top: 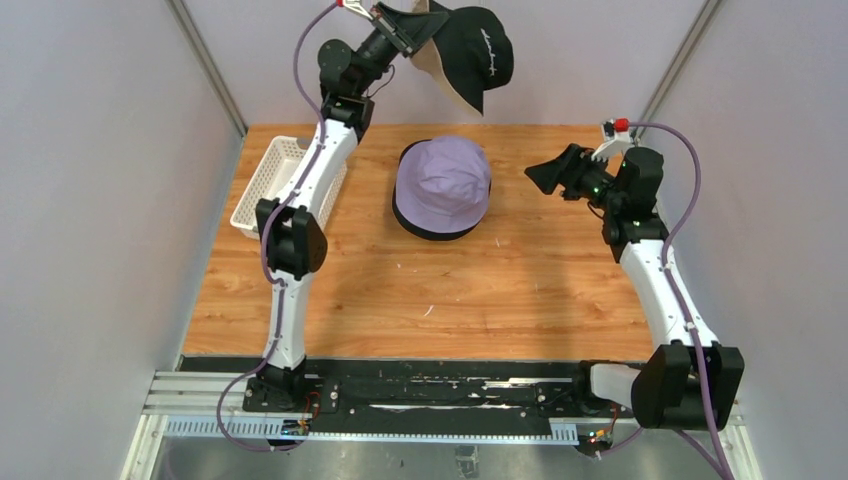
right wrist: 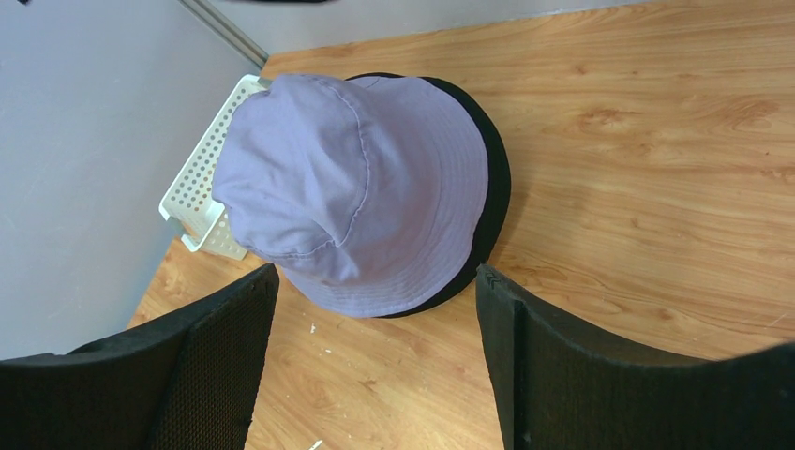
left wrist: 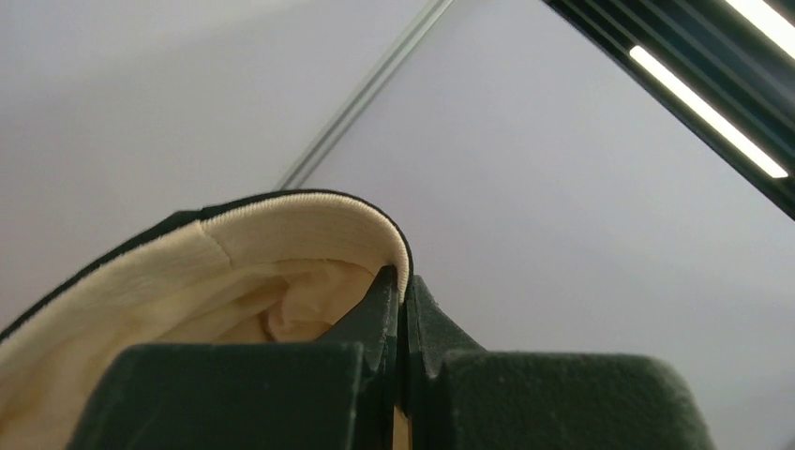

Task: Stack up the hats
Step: Stack the hat on the hat.

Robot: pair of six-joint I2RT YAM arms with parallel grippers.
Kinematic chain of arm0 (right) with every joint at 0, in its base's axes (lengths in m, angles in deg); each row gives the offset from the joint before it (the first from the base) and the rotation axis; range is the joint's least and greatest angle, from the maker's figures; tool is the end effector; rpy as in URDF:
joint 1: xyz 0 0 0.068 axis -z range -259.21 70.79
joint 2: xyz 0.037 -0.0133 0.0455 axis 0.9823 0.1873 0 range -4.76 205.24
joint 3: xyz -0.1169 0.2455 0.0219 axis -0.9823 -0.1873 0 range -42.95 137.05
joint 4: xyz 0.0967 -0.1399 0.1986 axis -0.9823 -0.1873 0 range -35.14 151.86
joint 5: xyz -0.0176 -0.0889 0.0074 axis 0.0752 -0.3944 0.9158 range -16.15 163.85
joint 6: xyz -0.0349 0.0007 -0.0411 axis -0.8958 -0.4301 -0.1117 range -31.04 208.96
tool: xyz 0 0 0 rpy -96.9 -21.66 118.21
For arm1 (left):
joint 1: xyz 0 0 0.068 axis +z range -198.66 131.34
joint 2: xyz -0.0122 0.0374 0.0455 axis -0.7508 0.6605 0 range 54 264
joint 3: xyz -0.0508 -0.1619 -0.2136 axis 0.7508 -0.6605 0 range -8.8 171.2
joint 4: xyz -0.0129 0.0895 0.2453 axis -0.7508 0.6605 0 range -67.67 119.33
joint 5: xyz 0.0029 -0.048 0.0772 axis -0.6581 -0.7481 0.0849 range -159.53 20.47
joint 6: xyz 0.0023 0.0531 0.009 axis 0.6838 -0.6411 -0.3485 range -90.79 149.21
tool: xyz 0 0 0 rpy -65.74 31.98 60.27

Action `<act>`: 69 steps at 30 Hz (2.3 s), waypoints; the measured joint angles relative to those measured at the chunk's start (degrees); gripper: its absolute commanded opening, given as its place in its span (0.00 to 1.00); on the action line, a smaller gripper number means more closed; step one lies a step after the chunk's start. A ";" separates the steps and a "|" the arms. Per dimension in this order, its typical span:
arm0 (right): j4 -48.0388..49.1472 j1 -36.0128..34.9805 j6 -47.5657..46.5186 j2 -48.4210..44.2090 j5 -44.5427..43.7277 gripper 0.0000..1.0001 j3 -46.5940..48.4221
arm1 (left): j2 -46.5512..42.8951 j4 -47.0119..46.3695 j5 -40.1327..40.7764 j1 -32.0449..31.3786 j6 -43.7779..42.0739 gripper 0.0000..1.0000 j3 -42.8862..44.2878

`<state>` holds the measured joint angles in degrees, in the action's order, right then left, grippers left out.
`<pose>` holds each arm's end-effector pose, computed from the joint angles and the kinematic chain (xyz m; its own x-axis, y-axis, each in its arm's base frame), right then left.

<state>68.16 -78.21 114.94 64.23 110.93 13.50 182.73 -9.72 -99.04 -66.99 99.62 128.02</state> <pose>0.2796 0.0164 0.3541 -0.3541 0.3556 -0.8650 -0.4786 0.7257 0.4943 0.4686 -0.1738 0.4810 -0.3894 -0.7347 -0.5555 0.7881 0.0463 -0.6137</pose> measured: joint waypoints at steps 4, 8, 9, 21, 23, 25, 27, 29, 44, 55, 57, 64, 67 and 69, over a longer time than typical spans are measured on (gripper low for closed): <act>0.37 0.92 0.15 0.00 0.13 0.76 -0.07 | -0.92 -4.39 -1.11 -1.07 1.38 0.00 -7.58; 0.87 1.07 0.31 0.00 0.44 0.76 -0.15 | -3.96 -8.79 -2.40 -2.62 1.75 0.00 -19.30; 0.96 1.07 0.37 0.00 0.46 0.76 -0.17 | -4.63 -10.27 -2.56 -3.04 2.21 0.00 -21.94; 1.62 1.38 1.18 0.00 0.96 0.76 -0.87 | -11.74 -19.82 -4.55 -7.13 4.46 0.00 -38.34; 1.62 1.40 1.18 -0.07 0.96 0.76 -0.87 | -14.01 -20.39 -4.50 -7.45 4.26 0.00 -40.79; 1.62 1.40 1.18 -0.11 0.96 0.76 -0.87 | -16.39 -20.72 -4.50 -7.74 3.89 0.00 -43.17; 1.62 1.40 1.18 -0.11 0.96 0.76 -0.87 | -17.92 -21.79 -4.50 -7.78 4.07 0.00 -44.78; 1.62 1.40 1.18 -0.11 0.96 0.76 -0.87 | -18.64 -23.32 -4.55 -7.80 4.85 0.00 -46.01; 1.62 1.42 1.20 -0.85 1.05 0.76 -0.87 | -20.59 -35.76 -4.94 -4.15 10.05 0.00 -68.48; 1.81 1.44 1.42 -0.79 1.46 0.75 -0.92 | -25.20 -46.49 -6.16 5.42 15.67 0.00 -77.83; 2.32 1.44 1.53 -0.55 1.49 0.75 -0.96 | -25.09 -48.81 -6.49 5.79 17.07 0.00 -79.65; 3.52 1.44 2.45 1.09 2.10 0.75 -1.62 | -22.25 -52.87 -7.48 6.01 17.94 0.00 -83.27; 4.00 1.44 2.80 1.57 2.40 0.75 -1.77 | -19.43 -53.20 -7.76 6.38 18.05 0.05 -83.32; 4.37 1.44 2.95 1.86 2.47 0.75 -1.77 | -17.51 -53.24 -7.80 6.71 18.12 0.07 -83.32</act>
<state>72.54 -76.77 117.89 66.08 113.40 11.73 165.22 -62.97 -106.85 -60.28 117.74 44.70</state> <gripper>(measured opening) 0.755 0.049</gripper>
